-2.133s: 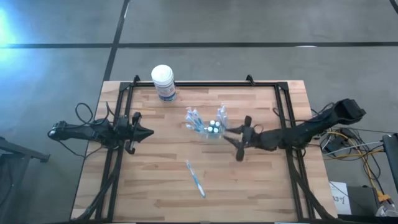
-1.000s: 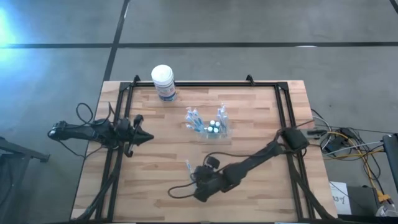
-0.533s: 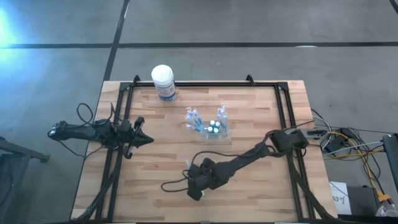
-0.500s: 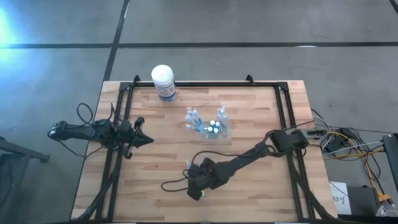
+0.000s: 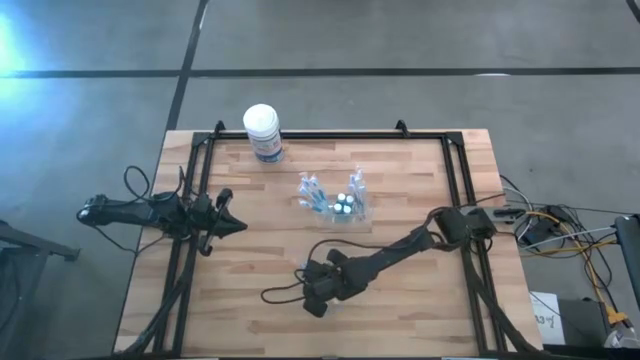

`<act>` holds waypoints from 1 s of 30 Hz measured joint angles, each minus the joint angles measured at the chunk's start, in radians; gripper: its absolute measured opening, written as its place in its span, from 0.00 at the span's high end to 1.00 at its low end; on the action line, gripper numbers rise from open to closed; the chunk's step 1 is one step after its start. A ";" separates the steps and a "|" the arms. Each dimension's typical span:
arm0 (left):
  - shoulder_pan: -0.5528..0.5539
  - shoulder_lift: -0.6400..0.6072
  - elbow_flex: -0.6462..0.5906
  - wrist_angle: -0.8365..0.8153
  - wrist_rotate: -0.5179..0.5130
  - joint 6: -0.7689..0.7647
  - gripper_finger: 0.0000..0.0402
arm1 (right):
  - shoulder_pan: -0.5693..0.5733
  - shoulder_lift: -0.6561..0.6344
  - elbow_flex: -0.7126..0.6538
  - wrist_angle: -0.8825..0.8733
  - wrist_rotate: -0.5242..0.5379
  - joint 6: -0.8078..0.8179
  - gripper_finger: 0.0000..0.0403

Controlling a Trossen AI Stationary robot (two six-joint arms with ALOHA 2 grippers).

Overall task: Pick & Place toothbrushing station
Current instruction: Put the blue toothbrush into the transparent organizer

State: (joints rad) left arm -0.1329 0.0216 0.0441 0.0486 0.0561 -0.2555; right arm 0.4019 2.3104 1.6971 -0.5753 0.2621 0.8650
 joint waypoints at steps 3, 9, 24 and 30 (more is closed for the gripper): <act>0.000 0.000 0.000 -0.020 0.000 -0.001 0.97 | 0.000 -0.002 0.000 -0.004 -0.002 -0.019 0.88; 0.000 0.000 0.000 -0.032 0.000 -0.037 0.96 | 0.010 -0.027 -0.002 -0.007 0.011 -0.077 0.95; -0.001 0.000 0.000 -0.018 0.035 -0.122 0.97 | 0.147 -0.227 -0.028 -0.026 0.300 -0.228 0.98; -0.003 0.006 -0.005 -0.008 0.112 -0.126 0.98 | 0.230 -0.377 -0.163 0.048 0.443 -0.247 0.98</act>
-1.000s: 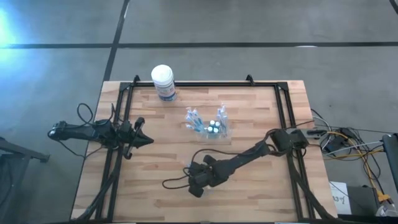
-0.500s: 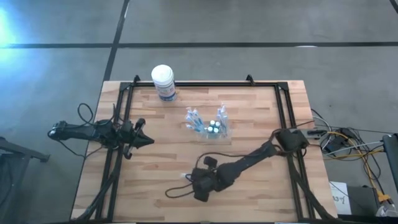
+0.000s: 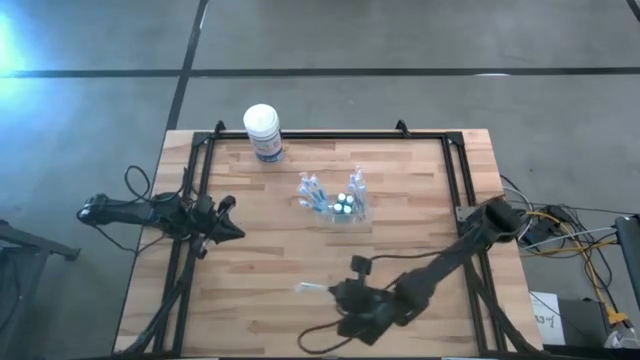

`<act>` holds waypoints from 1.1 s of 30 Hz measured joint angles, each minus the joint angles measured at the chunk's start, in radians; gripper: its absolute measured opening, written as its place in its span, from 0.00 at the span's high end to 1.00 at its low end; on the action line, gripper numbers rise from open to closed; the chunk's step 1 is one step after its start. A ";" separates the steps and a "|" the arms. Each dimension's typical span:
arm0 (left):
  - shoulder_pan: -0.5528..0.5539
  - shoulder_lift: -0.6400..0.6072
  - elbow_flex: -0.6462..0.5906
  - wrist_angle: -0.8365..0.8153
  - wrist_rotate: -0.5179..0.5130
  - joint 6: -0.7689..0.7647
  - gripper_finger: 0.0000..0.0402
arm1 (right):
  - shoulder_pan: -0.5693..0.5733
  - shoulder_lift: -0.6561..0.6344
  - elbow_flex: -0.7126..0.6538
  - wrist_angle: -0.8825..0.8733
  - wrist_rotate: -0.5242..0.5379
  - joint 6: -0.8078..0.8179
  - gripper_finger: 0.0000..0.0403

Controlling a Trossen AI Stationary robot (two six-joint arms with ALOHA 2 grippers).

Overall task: Pick & Place toothbrushing station
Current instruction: Put the blue toothbrush into the transparent organizer

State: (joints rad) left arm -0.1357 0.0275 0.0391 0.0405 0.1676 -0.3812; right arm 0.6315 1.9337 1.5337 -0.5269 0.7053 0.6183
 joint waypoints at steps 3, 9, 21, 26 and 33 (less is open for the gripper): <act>-0.015 0.014 -0.030 0.043 0.012 -0.014 0.98 | 0.025 -0.092 -0.132 0.121 0.028 -0.048 0.98; -0.071 0.070 -0.030 0.163 0.024 0.019 0.98 | 0.040 -0.286 -0.473 0.557 0.020 -0.160 0.98; -0.104 0.287 0.015 0.274 -0.143 0.105 0.98 | 0.019 -0.420 -0.890 1.289 -0.051 -0.517 0.98; -0.104 0.389 0.091 0.307 -0.162 0.260 0.98 | 0.018 -0.429 -0.945 1.411 -0.064 -0.630 0.98; -0.104 0.610 0.235 0.411 -0.170 0.334 0.98 | -0.058 -0.440 -0.994 1.501 -0.256 -0.659 0.98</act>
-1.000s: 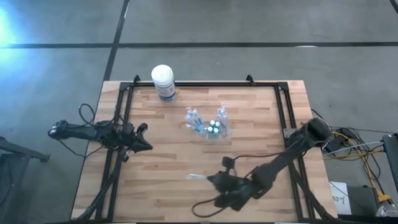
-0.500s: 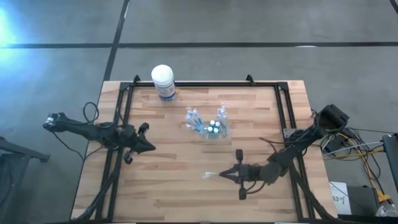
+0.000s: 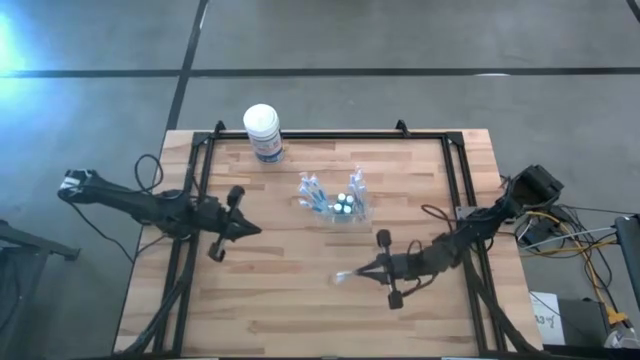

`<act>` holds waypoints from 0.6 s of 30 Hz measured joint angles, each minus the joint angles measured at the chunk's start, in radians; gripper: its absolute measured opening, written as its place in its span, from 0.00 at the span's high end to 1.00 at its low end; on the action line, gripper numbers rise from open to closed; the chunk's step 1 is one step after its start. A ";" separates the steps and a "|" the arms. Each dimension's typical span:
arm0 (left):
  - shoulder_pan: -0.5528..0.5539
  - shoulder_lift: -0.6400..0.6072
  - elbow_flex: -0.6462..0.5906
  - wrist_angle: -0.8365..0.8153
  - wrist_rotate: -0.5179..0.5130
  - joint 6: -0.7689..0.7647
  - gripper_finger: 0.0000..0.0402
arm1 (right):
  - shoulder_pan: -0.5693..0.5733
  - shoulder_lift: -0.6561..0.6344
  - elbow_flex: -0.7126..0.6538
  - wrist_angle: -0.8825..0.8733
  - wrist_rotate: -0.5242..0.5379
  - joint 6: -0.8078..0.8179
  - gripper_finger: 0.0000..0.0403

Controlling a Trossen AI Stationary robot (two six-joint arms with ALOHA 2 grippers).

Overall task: Pick & Place toothbrushing station
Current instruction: Put the blue toothbrush into the transparent organizer

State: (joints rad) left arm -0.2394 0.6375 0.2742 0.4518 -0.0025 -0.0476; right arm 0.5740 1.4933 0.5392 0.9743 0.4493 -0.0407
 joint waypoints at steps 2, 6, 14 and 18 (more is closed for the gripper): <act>0.000 0.084 0.042 0.042 0.000 0.010 0.98 | -0.021 0.000 -0.003 0.006 -0.035 0.004 0.98; 0.000 0.263 0.136 0.065 -0.047 0.017 0.96 | -0.041 0.000 -0.005 0.036 -0.034 -0.010 0.98; -0.013 0.576 0.361 0.091 0.031 0.093 0.73 | -0.039 0.000 -0.017 0.129 -0.029 -0.058 0.98; -0.028 0.675 0.489 0.102 0.049 0.125 0.56 | -0.040 0.001 -0.019 0.208 -0.028 -0.108 0.98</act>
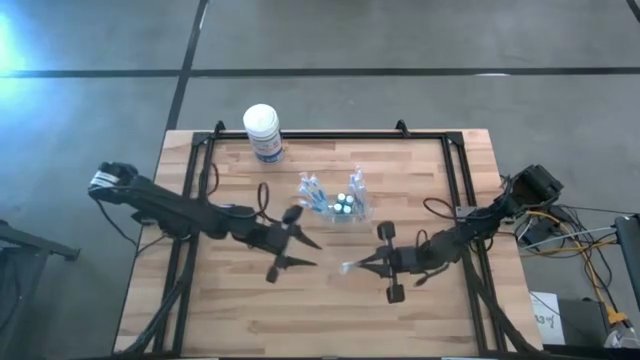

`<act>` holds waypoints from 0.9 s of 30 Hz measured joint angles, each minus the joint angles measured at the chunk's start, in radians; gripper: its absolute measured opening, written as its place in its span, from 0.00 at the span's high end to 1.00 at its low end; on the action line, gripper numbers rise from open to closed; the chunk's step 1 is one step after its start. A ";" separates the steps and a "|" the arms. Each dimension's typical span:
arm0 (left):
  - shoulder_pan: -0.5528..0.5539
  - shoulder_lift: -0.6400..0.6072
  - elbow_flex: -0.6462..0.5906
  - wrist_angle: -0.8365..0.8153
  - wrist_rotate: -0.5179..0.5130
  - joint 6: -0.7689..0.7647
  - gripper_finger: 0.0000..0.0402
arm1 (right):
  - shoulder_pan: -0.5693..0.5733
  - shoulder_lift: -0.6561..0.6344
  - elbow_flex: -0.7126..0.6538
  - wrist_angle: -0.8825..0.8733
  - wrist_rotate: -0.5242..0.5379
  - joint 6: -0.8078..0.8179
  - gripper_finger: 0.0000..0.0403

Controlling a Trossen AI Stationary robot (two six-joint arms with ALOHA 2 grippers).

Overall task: Pick & Place toothbrushing station
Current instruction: Put the blue toothbrush into the transparent organizer

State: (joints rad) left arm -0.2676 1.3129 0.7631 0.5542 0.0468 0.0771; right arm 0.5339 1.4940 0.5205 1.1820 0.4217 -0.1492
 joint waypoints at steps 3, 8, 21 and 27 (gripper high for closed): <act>-0.002 0.067 0.081 -0.004 0.000 0.026 0.45 | 0.000 -0.002 0.000 0.037 0.015 -0.010 0.98; -0.002 0.159 0.180 -0.005 -0.014 0.083 0.34 | 0.002 0.000 0.000 0.036 0.043 -0.013 0.98; 0.003 0.284 0.323 -0.006 -0.087 0.070 0.32 | 0.002 0.001 -0.004 0.053 0.052 -0.039 0.98; 0.003 0.283 0.320 -0.005 -0.153 0.060 0.34 | 0.002 0.001 -0.005 0.064 0.052 -0.057 0.98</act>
State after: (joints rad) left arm -0.2643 1.5963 1.0834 0.5494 -0.1057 0.1369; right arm 0.5362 1.4952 0.5159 1.2456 0.4736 -0.2060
